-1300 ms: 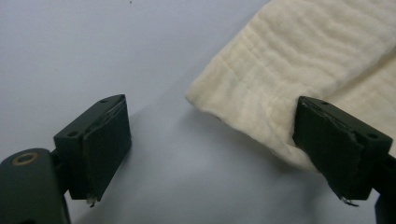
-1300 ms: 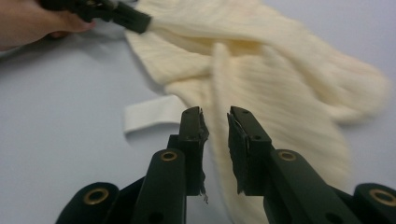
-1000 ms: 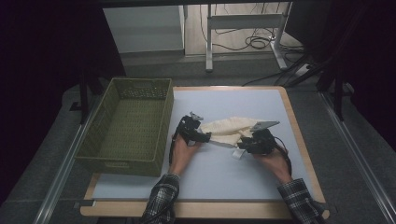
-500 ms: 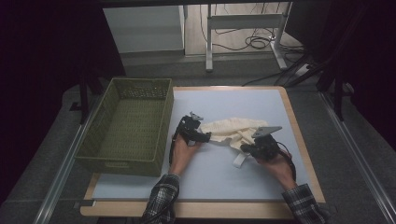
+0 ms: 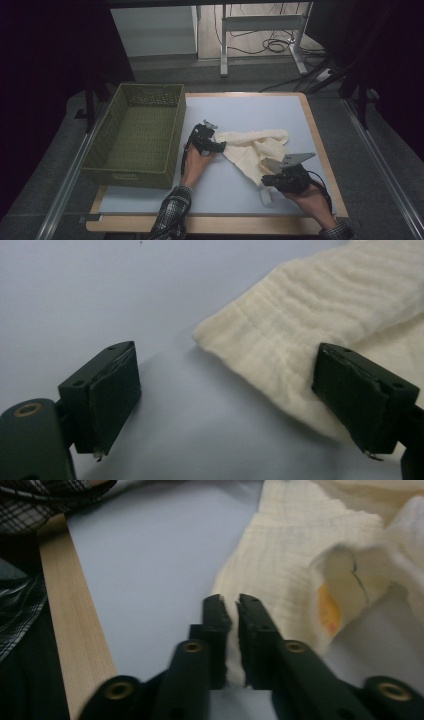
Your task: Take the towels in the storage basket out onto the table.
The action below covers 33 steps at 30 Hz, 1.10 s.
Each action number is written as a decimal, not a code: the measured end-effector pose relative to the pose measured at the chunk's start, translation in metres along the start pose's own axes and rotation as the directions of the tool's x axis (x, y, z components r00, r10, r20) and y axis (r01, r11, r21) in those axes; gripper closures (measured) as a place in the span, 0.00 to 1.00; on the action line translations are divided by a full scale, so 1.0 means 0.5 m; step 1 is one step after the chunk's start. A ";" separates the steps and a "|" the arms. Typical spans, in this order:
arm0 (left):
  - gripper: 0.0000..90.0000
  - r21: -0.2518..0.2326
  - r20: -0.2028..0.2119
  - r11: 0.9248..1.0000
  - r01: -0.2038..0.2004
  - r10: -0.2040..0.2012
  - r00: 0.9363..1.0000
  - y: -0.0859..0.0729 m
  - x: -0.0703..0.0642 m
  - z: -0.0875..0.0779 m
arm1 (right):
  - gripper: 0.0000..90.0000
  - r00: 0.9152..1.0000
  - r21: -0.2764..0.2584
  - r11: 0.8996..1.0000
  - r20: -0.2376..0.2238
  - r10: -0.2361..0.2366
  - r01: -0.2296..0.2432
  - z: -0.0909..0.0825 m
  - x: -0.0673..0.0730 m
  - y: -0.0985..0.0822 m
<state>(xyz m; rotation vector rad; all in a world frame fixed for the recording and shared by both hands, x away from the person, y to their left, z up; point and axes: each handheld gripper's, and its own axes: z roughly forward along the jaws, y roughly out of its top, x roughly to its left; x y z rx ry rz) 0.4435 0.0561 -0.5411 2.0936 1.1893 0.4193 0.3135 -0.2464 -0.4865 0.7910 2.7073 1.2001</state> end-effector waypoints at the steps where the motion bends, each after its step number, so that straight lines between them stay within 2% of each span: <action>1: 0.13 0.019 -0.016 1.000 -0.004 0.004 1.000 0.005 -0.005 -0.006 | 0.84 1.000 -0.008 1.000 0.012 0.001 0.000 -0.003 -0.003 0.003; 2: 0.13 0.019 -0.019 1.000 -0.013 0.014 1.000 0.007 -0.008 -0.009 | 0.83 0.999 -0.023 1.000 0.033 0.007 -0.006 -0.012 -0.009 0.006; 5: 0.14 -0.023 -0.012 0.997 -0.069 0.069 0.998 0.017 -0.037 -0.038 | 0.83 0.997 -0.046 0.998 0.075 0.034 -0.031 -0.036 -0.027 0.009; 9: 0.17 -0.059 0.039 0.993 -0.099 0.102 0.994 0.024 -0.078 -0.073 | 0.83 0.990 -0.048 0.998 0.134 0.051 -0.045 -0.062 -0.048 -0.001; 10: 0.18 -0.061 0.053 0.992 -0.107 0.110 0.992 0.023 -0.086 -0.078 | 0.83 0.988 -0.055 0.997 0.140 0.062 -0.055 -0.068 -0.053 -0.006; 12: 0.18 -0.061 0.097 0.989 -0.138 0.143 0.985 0.016 -0.114 -0.092 | 0.83 0.985 -0.069 0.995 0.154 0.084 -0.074 -0.082 -0.065 -0.015; 13: 0.18 -0.066 0.123 0.987 -0.146 0.153 0.981 0.010 -0.127 -0.099 | 0.83 0.980 -0.072 0.994 0.174 0.093 -0.082 -0.089 -0.074 -0.021; 14: 0.20 -0.066 0.123 0.987 -0.146 0.153 0.981 0.010 -0.127 -0.099 | 0.83 0.975 -0.077 0.992 0.191 0.113 -0.100 -0.097 -0.083 -0.027; 15: 0.22 -0.077 0.173 0.984 -0.162 0.174 0.970 -0.001 -0.148 -0.109 | 0.83 0.971 -0.086 0.990 0.203 0.129 -0.114 -0.103 -0.093 -0.033; 16: 0.24 -0.078 0.190 0.981 -0.177 0.189 0.963 -0.006 -0.156 -0.112 | 0.83 0.966 -0.092 0.988 0.214 0.145 -0.128 -0.108 -0.102 -0.039; 17: 0.27 -0.077 0.211 0.976 -0.204 0.215 0.953 -0.012 -0.170 -0.116 | 0.83 0.963 -0.093 0.986 0.223 0.154 -0.136 -0.111 -0.109 -0.044; 18: 0.29 -0.077 0.211 0.976 -0.204 0.215 0.953 -0.012 -0.170 -0.116 | 0.83 0.963 -0.093 0.986 0.223 0.154 -0.136 -0.111 -0.109 -0.044; 19: 0.29 -0.079 0.238 0.971 -0.226 0.238 0.942 -0.019 -0.183 -0.119 | 0.83 0.957 -0.096 0.984 0.233 0.170 -0.151 -0.113 -0.121 -0.052; 21: 0.40 -0.092 0.301 0.966 -0.241 0.258 0.918 -0.027 -0.200 -0.121 | 0.83 0.950 -0.098 0.979 0.243 0.197 -0.178 -0.112 -0.139 -0.068; 22: 0.42 -0.099 0.340 0.962 -0.253 0.272 0.900 -0.031 -0.210 -0.121 | 0.83 0.948 -0.097 0.978 0.246 0.203 -0.185 -0.110 -0.144 -0.073; 23: 0.45 -0.098 0.361 0.959 -0.266 0.283 0.888 -0.034 -0.220 -0.121 | 0.83 0.945 -0.093 0.976 0.248 0.214 -0.196 -0.106 -0.149 -0.081; 26: 0.47 -0.098 0.395 0.951 -0.292 0.307 0.866 -0.039 -0.242 -0.117 | 0.78 0.940 -0.090 0.973 0.255 0.228 -0.212 -0.093 -0.158 -0.095; 29: 0.46 -0.095 0.403 0.946 -0.310 0.322 0.857 -0.045 -0.255 -0.109 | 0.72 0.937 -0.084 0.974 0.268 0.226 -0.211 -0.079 -0.163 -0.102; 31: 0.46 -0.079 0.403 0.943 -0.322 0.326 0.855 -0.051 -0.261 -0.097 | 0.70 0.936 -0.073 0.975 0.274 0.223 -0.211 -0.068 -0.165 -0.105; 33: 0.47 -0.054 0.395 0.936 -0.349 0.341 0.853 -0.059 -0.269 -0.085 | 0.70 0.937 -0.046 0.979 0.284 0.205 -0.200 -0.054 -0.163 -0.108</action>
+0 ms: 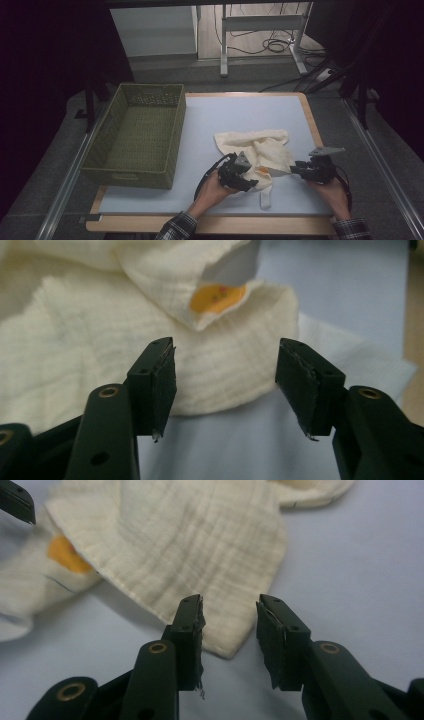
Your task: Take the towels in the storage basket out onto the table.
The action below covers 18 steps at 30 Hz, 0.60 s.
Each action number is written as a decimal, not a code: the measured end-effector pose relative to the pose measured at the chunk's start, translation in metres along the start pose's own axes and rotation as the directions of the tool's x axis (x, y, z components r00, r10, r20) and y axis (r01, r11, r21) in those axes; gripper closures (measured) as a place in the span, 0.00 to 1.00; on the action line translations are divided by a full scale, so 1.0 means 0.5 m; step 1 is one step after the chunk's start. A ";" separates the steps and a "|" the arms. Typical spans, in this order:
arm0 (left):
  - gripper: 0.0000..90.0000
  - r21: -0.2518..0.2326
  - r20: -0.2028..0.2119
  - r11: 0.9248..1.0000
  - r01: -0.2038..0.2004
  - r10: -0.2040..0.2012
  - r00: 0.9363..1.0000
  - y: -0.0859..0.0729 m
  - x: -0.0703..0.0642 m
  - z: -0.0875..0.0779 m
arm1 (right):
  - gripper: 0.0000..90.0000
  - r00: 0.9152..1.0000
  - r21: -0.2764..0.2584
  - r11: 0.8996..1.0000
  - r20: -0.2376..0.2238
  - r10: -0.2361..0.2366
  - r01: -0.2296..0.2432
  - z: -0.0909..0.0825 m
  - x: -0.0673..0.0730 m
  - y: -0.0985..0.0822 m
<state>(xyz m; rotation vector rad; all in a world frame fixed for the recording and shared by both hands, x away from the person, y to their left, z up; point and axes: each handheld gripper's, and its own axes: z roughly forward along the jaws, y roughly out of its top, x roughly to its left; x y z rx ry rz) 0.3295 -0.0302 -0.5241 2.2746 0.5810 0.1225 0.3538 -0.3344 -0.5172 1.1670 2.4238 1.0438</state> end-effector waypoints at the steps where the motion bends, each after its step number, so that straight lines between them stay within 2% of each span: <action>1: 0.48 0.030 -0.007 0.999 -0.013 0.013 1.000 -0.002 -0.002 0.007 | 0.70 1.000 -0.016 1.000 0.013 -0.021 0.021 0.002 0.004 -0.002; 2: 0.52 0.026 -0.027 0.999 -0.032 0.033 0.999 -0.005 -0.006 0.010 | 0.76 0.999 -0.017 0.999 0.027 -0.030 0.031 0.003 0.008 -0.004; 5: 0.76 0.025 -0.010 1.000 -0.015 0.016 1.000 -0.001 -0.010 0.011 | 0.94 1.000 -0.020 0.999 -0.006 -0.030 0.030 0.003 0.014 -0.006; 7: 0.93 0.029 0.024 1.000 0.006 -0.007 1.000 0.001 -0.008 0.013 | 0.96 1.000 -0.011 1.000 -0.007 -0.028 0.028 0.003 0.019 -0.004; 8: 0.98 0.032 0.026 0.999 0.003 -0.004 1.000 0.002 -0.007 0.012 | 0.97 1.000 -0.004 1.000 -0.001 -0.030 0.030 0.003 0.021 -0.003; 13: 1.00 0.034 0.034 0.999 0.029 -0.030 0.999 -0.007 0.008 -0.008 | 0.97 0.999 -0.004 0.999 -0.007 -0.038 0.038 -0.014 0.026 -0.004; 18: 1.00 0.023 0.025 0.997 0.073 -0.074 0.997 -0.039 0.028 -0.061 | 0.97 1.000 -0.004 1.000 0.006 -0.025 0.025 -0.055 0.024 -0.021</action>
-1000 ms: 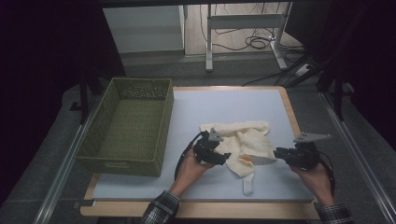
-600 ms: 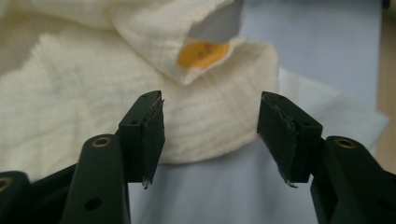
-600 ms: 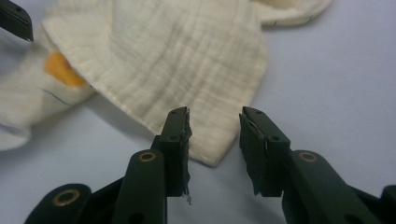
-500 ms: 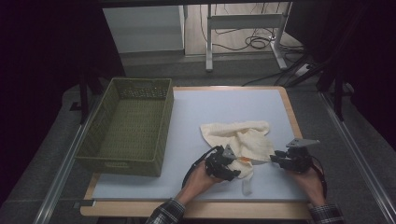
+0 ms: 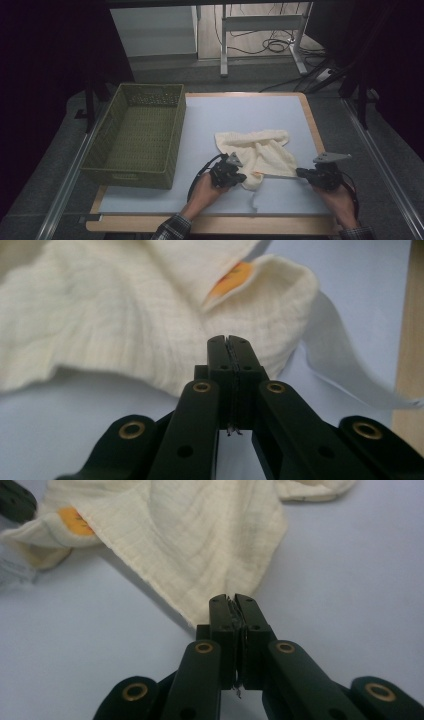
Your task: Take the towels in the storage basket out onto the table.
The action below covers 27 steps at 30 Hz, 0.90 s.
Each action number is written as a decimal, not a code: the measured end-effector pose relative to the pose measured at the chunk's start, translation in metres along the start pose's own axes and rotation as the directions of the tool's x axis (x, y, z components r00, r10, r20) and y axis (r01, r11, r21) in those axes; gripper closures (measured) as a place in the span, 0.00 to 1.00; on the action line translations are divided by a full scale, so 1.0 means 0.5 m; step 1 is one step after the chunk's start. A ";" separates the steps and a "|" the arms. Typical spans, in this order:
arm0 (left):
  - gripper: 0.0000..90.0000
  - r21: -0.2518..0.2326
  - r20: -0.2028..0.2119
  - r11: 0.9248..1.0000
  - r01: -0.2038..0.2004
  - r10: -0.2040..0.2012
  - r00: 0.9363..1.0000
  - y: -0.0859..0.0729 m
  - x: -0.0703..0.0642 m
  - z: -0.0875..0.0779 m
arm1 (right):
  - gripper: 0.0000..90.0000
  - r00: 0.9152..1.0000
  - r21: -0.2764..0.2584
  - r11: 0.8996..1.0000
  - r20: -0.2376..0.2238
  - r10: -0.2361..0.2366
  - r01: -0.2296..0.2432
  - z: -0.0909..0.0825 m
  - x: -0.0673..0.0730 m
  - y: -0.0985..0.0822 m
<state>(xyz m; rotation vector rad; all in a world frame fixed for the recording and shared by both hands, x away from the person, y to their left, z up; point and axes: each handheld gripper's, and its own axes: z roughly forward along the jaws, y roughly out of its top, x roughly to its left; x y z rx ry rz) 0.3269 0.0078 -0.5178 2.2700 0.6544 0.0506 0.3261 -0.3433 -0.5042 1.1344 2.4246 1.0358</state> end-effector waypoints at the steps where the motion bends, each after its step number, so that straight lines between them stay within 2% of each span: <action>1: 1.00 -0.004 -0.002 1.000 0.005 -0.005 1.000 -0.006 0.002 -0.008 | 0.97 1.000 0.000 1.000 0.002 0.000 0.000 -0.008 0.000 -0.005; 5: 1.00 -0.017 -0.014 0.999 0.036 -0.036 0.999 -0.036 0.012 -0.050 | 0.97 1.000 0.001 1.000 -0.008 0.019 -0.019 -0.034 0.006 -0.031; 7: 1.00 -0.015 -0.028 0.999 0.039 -0.040 0.999 -0.048 0.013 -0.065 | 0.97 1.000 0.003 1.000 -0.017 0.021 -0.021 -0.044 0.013 -0.045; 10: 1.00 -0.012 -0.047 0.998 0.058 -0.059 0.997 -0.064 0.010 -0.084 | 0.97 0.999 0.007 1.000 -0.027 0.019 -0.018 -0.057 0.026 -0.060; 14: 0.98 -0.018 -0.082 0.997 0.073 -0.074 0.994 -0.078 0.005 -0.101 | 0.96 0.997 0.011 0.999 -0.067 0.032 -0.031 -0.078 0.040 -0.079; 15: 0.93 -0.030 -0.105 0.997 0.072 -0.075 0.992 -0.078 0.004 -0.103 | 0.95 0.997 0.003 0.999 -0.072 0.034 -0.034 -0.083 0.041 -0.080; 16: 0.77 -0.041 -0.132 0.996 0.074 -0.078 0.988 -0.075 0.005 -0.104 | 0.92 0.997 -0.006 0.999 -0.072 0.037 -0.038 -0.087 0.040 -0.078; 18: 0.66 -0.060 -0.147 0.995 0.074 -0.082 0.986 -0.067 0.009 -0.104 | 0.88 0.998 -0.027 0.999 -0.048 0.034 -0.036 -0.091 0.034 -0.067; 21: 0.48 -0.084 -0.188 0.994 0.067 -0.082 0.979 -0.051 0.016 -0.099 | 0.85 0.998 -0.059 0.997 -0.037 0.040 -0.043 -0.085 0.017 -0.040; 23: 0.36 -0.070 -0.241 0.996 0.060 -0.075 0.967 -0.044 0.024 -0.083 | 0.82 0.999 -0.072 0.997 -0.021 0.040 -0.041 -0.065 -0.002 -0.011; 26: 0.27 -0.051 -0.287 0.996 0.073 -0.085 0.954 -0.048 0.036 -0.058 | 0.78 0.999 -0.074 0.996 0.012 0.052 -0.051 -0.034 -0.028 0.020; 27: 0.22 -0.044 -0.307 0.996 0.082 -0.092 0.947 -0.052 0.041 -0.047 | 0.76 0.998 -0.078 0.995 0.016 0.059 -0.057 -0.024 -0.035 0.028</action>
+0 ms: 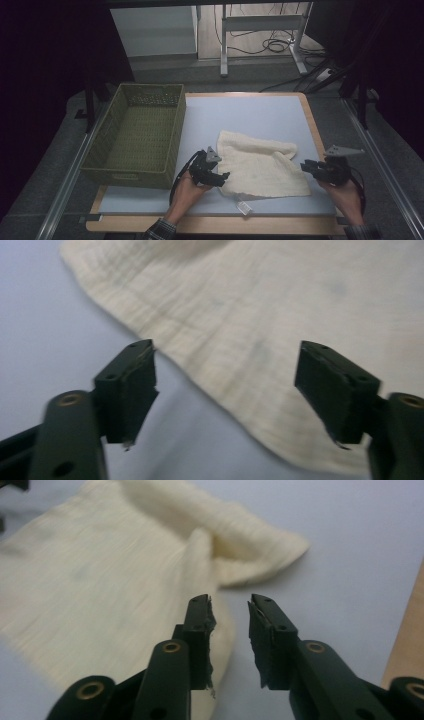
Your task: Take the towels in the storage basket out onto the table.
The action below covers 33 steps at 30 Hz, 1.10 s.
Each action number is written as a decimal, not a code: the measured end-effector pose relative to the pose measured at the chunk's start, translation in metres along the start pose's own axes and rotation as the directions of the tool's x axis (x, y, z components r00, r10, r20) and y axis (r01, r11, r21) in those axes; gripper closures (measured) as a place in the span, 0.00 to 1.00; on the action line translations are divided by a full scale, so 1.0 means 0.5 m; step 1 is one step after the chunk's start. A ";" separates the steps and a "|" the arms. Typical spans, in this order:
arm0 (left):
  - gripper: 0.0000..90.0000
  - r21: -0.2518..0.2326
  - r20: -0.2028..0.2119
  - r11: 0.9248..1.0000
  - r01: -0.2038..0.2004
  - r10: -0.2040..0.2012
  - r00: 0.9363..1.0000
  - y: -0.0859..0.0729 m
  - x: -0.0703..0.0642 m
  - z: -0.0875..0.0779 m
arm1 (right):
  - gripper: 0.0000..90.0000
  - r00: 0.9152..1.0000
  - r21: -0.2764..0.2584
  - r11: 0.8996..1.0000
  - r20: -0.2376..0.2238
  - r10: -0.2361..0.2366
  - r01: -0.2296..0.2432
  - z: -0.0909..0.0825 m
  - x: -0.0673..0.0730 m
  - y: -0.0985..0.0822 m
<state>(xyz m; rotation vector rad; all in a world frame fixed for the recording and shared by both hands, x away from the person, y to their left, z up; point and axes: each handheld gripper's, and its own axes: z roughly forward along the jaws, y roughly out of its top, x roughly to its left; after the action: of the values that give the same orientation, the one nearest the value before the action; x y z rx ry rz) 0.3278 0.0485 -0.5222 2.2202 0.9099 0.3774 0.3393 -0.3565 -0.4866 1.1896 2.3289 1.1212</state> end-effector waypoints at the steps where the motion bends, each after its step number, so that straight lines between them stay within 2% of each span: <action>1: 0.19 0.003 -0.006 1.000 0.007 -0.007 1.000 -0.003 0.001 0.007 | 0.73 1.000 -0.004 1.000 0.010 0.017 -0.017 0.017 -0.011 0.011; 4: 0.14 0.022 -0.028 1.000 0.009 -0.008 1.000 -0.014 0.009 0.029 | 0.65 0.998 0.002 0.999 0.034 0.045 -0.046 0.055 -0.034 0.032; 7: 0.12 0.000 0.008 0.998 0.062 -0.062 0.998 -0.020 0.018 0.036 | 0.63 0.997 0.017 0.997 0.041 0.070 -0.071 0.101 -0.050 0.049; 8: 0.11 -0.004 0.007 0.998 0.055 -0.055 0.998 -0.021 0.018 0.036 | 0.66 0.996 0.029 0.997 0.051 0.072 -0.073 0.114 -0.051 0.052; 9: 0.11 -0.005 0.008 0.999 0.051 -0.051 0.999 -0.022 0.018 0.036 | 0.81 0.995 0.048 0.996 0.066 0.069 -0.072 0.127 -0.051 0.054; 11: 0.11 -0.005 0.008 0.999 0.051 -0.051 0.999 -0.022 0.018 0.036 | 0.95 0.996 0.077 0.996 0.076 0.039 -0.045 0.144 -0.049 0.061; 14: 0.11 -0.006 0.008 0.999 0.054 -0.054 0.999 -0.022 0.018 0.037 | 0.97 0.993 0.074 0.997 0.119 -0.002 -0.007 0.142 -0.049 0.091; 16: 0.11 -0.004 0.007 0.999 0.052 -0.052 0.999 -0.022 0.018 0.037 | 0.97 0.987 0.045 0.999 0.160 -0.013 0.005 0.126 -0.058 0.123; 18: 0.11 -0.004 0.008 0.999 0.053 -0.053 0.999 -0.022 0.019 0.037 | 0.97 0.977 0.023 1.000 0.212 -0.007 0.002 0.109 -0.079 0.159; 19: 0.11 -0.004 0.009 0.999 0.053 -0.053 0.999 -0.022 0.019 0.037 | 0.95 0.975 0.023 1.000 0.222 -0.004 -0.001 0.107 -0.087 0.169; 20: 0.11 -0.005 0.009 0.999 0.053 -0.053 0.999 -0.022 0.019 0.037 | 0.86 0.975 0.031 0.999 0.222 0.003 -0.010 0.107 -0.099 0.179; 21: 0.11 -0.006 0.009 0.998 0.054 -0.054 0.998 -0.022 0.019 0.037 | 0.82 0.974 0.031 0.999 0.228 0.021 -0.029 0.107 -0.109 0.186; 22: 0.11 -0.002 0.009 0.998 0.055 -0.055 0.998 -0.021 0.019 0.035 | 0.81 0.974 0.029 0.999 0.227 0.029 -0.037 0.105 -0.111 0.188; 24: 0.12 0.008 0.005 0.999 0.051 -0.051 0.999 -0.019 0.019 0.031 | 0.76 0.979 0.026 0.999 0.204 0.024 -0.029 0.099 -0.104 0.181; 26: 0.16 -0.001 0.008 0.999 0.047 -0.047 0.999 -0.015 0.018 0.019 | 0.76 0.985 0.026 0.999 0.172 0.014 -0.019 0.090 -0.088 0.163; 29: 0.24 -0.039 0.042 0.997 0.062 -0.061 0.997 -0.010 0.011 -0.008 | 0.76 0.993 0.043 0.999 0.118 -0.017 0.012 0.072 -0.056 0.118; 33: 0.37 -0.054 0.090 0.998 0.036 -0.031 0.995 -0.011 -0.009 -0.035 | 0.78 0.998 0.062 0.998 0.062 -0.024 0.020 0.039 -0.021 0.061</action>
<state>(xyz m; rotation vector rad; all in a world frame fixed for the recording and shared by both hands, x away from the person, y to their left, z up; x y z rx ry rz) 0.3133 0.0569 -0.5135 2.1511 0.8774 0.2821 0.3739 -0.3440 -0.4771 1.1993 2.3386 0.9975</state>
